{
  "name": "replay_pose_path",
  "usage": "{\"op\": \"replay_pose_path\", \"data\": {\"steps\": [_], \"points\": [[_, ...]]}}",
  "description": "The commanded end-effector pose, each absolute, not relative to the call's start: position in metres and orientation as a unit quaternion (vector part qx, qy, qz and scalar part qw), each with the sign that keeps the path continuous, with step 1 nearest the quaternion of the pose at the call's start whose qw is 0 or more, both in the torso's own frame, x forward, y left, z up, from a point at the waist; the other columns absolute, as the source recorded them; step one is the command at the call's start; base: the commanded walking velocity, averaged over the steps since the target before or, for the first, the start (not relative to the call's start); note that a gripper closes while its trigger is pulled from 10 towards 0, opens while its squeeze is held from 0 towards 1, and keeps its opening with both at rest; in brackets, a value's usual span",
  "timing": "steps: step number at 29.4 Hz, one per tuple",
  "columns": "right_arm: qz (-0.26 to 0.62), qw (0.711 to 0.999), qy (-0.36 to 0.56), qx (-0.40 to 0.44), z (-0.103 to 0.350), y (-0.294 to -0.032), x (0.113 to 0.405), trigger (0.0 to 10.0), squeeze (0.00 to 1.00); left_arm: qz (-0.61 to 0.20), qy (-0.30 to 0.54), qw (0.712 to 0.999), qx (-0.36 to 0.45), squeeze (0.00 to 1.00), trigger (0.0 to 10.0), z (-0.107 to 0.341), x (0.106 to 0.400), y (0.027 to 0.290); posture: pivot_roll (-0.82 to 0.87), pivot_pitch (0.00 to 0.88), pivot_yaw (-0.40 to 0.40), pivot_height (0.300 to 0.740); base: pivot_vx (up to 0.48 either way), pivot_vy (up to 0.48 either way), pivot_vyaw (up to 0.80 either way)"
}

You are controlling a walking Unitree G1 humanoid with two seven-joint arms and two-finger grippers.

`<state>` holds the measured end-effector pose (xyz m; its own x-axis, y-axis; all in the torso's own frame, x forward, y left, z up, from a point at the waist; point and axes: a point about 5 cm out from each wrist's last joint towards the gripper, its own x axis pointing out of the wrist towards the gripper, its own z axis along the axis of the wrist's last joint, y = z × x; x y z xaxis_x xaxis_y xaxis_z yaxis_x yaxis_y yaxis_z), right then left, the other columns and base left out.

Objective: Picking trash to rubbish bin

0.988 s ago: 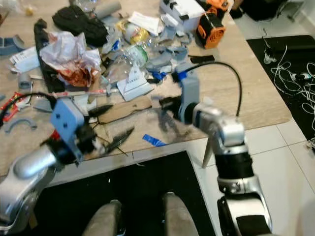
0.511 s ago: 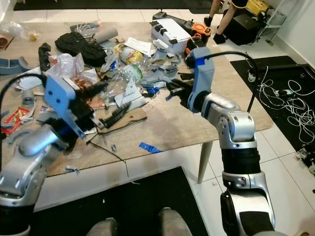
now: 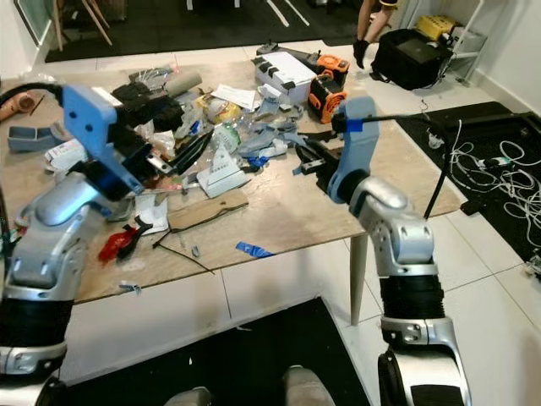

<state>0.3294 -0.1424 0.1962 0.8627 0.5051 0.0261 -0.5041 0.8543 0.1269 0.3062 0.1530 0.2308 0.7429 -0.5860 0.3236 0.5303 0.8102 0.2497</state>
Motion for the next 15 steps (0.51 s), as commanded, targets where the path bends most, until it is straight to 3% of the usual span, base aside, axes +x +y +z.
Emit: {"op": "replay_pose_path", "data": {"steps": [1, 5, 15], "points": [[0.253, 0.964, -0.007, 0.08, 0.189, -0.143, 0.323, 10.0, 0.0, -0.288, -0.189, 0.937, 0.057, 0.0, 10.0, 0.221, 0.308, 0.144, -0.1, 0.0, -0.023, 0.74, 0.0, 0.0, 0.0], [0.233, 0.967, -0.035, 0.095, 0.181, -0.14, 0.327, 10.0, 0.0, -0.252, -0.162, 0.954, 0.019, 0.0, 10.0, 0.201, 0.314, 0.129, -0.08, 0.0, -0.025, 0.74, 0.0, 0.0, 0.0], [0.235, 0.966, -0.07, 0.087, 0.182, -0.141, 0.328, 10.0, 0.0, -0.2, -0.131, 0.971, -0.013, 0.0, 10.0, 0.173, 0.315, 0.126, -0.12, 0.0, -0.008, 0.74, 0.0, 0.0, 0.0]]}}
